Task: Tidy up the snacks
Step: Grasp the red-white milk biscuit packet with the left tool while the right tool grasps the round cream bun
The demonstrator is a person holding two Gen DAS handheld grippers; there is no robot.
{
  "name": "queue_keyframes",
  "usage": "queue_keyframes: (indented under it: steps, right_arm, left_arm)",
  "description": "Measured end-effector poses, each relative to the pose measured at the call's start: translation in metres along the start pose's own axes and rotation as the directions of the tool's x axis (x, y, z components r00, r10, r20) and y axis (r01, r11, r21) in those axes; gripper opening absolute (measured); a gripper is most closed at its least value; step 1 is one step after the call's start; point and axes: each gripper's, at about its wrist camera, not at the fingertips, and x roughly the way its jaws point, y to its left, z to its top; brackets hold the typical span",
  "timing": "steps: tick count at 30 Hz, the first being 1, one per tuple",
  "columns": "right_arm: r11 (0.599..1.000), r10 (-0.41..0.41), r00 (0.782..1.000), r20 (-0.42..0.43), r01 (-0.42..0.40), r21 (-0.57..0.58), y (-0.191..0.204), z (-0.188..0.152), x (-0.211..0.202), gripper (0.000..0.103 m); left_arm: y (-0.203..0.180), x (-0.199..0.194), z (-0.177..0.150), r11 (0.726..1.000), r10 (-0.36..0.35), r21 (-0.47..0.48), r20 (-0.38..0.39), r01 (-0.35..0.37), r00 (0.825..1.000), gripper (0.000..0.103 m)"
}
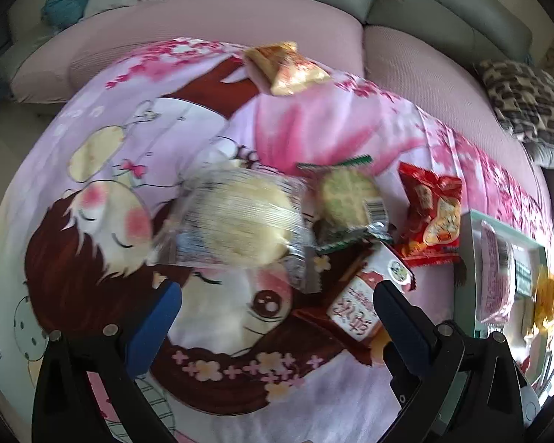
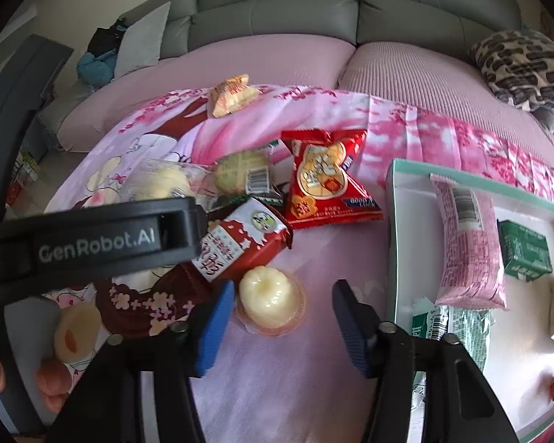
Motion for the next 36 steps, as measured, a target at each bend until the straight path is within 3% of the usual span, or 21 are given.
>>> queue_keyframes:
  steps: [8, 25, 36]
  right_arm:
    - [1.000, 0.000, 1.000, -0.005, 0.000, 0.024, -0.009, 0.000, -0.002, 0.051]
    - [1.000, -0.007, 1.000, -0.030, 0.007, 0.027, -0.011, -0.002, 0.002, 0.051]
    - [1.000, -0.005, 0.999, -0.034, 0.006, 0.030, -0.011, -0.002, 0.003, 0.051]
  left_arm:
    - [-0.014, 0.012, -0.002, 0.999, -0.030, 0.028, -0.052, 0.031, 0.998, 0.103]
    - [-0.035, 0.036, -0.008, 0.997, -0.007, 0.079, -0.102, 0.015, 0.995, 0.103]
    - [-0.007, 0.027, -0.005, 0.999, 0.012, -0.037, -0.078, -0.015, 0.997, 0.103]
